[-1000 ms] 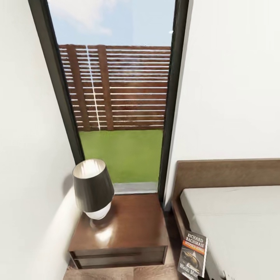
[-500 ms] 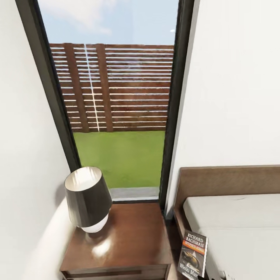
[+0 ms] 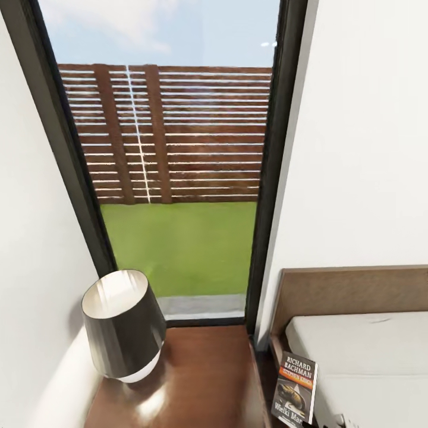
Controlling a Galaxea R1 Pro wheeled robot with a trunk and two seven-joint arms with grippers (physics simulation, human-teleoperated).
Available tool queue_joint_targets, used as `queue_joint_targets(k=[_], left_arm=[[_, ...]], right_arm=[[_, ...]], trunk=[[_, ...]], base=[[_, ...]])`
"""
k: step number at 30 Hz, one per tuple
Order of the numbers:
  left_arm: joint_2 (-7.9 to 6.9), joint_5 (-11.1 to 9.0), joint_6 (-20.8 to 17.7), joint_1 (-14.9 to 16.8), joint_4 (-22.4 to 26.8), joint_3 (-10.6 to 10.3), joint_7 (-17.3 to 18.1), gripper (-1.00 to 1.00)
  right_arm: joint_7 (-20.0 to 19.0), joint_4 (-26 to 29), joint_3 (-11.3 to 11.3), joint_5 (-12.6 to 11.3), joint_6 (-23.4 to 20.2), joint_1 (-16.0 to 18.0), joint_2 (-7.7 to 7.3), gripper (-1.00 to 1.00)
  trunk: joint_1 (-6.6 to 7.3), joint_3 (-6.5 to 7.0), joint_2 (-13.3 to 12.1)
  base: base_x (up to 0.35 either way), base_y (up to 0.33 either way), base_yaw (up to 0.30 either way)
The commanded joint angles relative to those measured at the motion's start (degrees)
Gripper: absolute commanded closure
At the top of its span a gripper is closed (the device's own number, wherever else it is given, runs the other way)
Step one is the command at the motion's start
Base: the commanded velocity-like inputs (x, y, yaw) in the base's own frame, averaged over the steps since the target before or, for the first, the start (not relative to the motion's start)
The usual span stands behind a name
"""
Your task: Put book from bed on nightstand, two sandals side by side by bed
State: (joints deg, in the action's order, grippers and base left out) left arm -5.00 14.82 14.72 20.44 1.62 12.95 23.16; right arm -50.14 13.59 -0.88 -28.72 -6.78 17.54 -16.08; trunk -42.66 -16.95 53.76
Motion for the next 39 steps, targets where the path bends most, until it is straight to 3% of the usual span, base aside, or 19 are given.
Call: queue_joint_targets(k=[1, 13, 16, 17, 18, 19, 21, 22, 24, 28, 29, 31, 33, 39], left_arm=[[-0.01, 0.56, 0.22, 0.04, -0.04, 0.49, 0.13, -1.0], [-0.1, 0.46, 0.27, 0.04, 0.07, 0.59, 0.47, -1.0], [-0.32, 0.33, 0.25, 0.04, 0.11, 0.77, 1.97, -1.0], [-0.4, 0.2, 0.21, 0.06, 0.15, 1.04, 4.21, -1.0], [-0.82, -0.8, -0.01, 0.28, 0.19, 2.27, 12.58, -1.0], [-1.06, -1.28, -0.14, 0.34, 0.2, 2.61, 15.36, -1.0], [-2.46, -4.11, -1.49, 0.65, 0.78, 3.67, 27.37, -1.0], [-2.78, -5.02, -2.17, 0.72, 1.18, 3.82, 30.2, -1.0], [-3.59, -9.02, -6.67, 0.89, 4.14, 4.19, 38.49, -1.0], [-4.4, -15.62, -15.43, 0.98, 11.12, 4.78, 42.92, -1.0], [-4.53, -18.46, -17.96, 0.99, 13.79, 4.83, 43.8, -1.0], [-4.58, -20.78, -20.12, 1.0, 18.5, 4.79, 44.56, -1.0], [-4.84, -21.44, -20.84, 1.01, 21.5, 4.8, 44.73, -1.0], [-6.2, -21.61, -20.66, 0.8, 22.81, 4.67, 45.46, -1.0]], right_arm=[[-0.14, 0.04, -0.18, -0.52, -0.6, 0.04, -0.01, 1.0], [-0.17, 0.04, -0.2, -0.51, -0.6, 0.04, -0.01, 1.0], [-0.18, 0.04, -0.18, -0.52, -0.6, 0.04, -0.01, 1.0], [-0.19, 0.04, -0.21, -0.52, -0.6, 0.04, -0.01, 1.0], [-0.21, 0.04, -0.22, -0.58, -0.6, 0.04, -0.01, 1.0], [-0.21, 0.04, -0.21, -0.61, -0.6, 0.04, -0.01, 1.0], [-0.22, 0.04, -0.24, -0.69, -0.6, 0.04, -0.01, 1.0], [-0.22, 0.04, -0.25, -0.72, -0.62, 0.04, -0.01, 1.0], [-0.29, 0.04, -0.26, -0.77, -0.64, 0.04, -0.01, 1.0], [-0.52, 0.04, -0.26, -0.8, -0.68, 0.04, -0.01, 1.0], [-0.59, 0.04, -0.26, -0.82, -0.68, 0.04, -0.01, 1.0], [-0.64, 0.04, -0.26, -0.82, -0.69, 0.04, -0.01, 1.0], [-0.67, 0.04, -0.26, -0.81, -0.69, 0.04, -0.01, 1.0], [-0.73, 0.43, 0.16, -0.44, -0.72, 0.04, -0.01, 1.0]], trunk=[[-0.04, -0.07, 0.04], [-0.04, -0.07, 0.04], [-0.04, -0.07, 0.04], [-0.04, -0.07, 0.04], [-0.04, -0.07, 0.04], [-0.04, -0.07, 0.04], [-0.04, -0.07, 0.04], [-0.04, -0.07, 0.04], [-0.04, -0.07, 0.04], [-0.04, -0.07, 0.04], [-0.04, -0.07, 0.04], [-0.04, -0.07, 0.04], [-0.04, -0.07, 0.04], [-0.04, -0.07, 0.04]], base=[[0.067, 0.0, 0.0], [0.001, 0.0, 0.0], [0.0, 0.0, 0.0], [0.0, 0.0, 0.0], [0.0, 0.0, 0.0], [0.0, 0.0, 0.0], [0.0, 0.0, 0.0], [0.0, 0.0, 0.0], [0.0, 0.0, 0.0], [0.0, 0.0, 0.0], [0.0, 0.0, 0.0], [0.0, 0.0, 0.0], [0.0, 0.0, 0.0], [0.0, 0.0, 0.0]])
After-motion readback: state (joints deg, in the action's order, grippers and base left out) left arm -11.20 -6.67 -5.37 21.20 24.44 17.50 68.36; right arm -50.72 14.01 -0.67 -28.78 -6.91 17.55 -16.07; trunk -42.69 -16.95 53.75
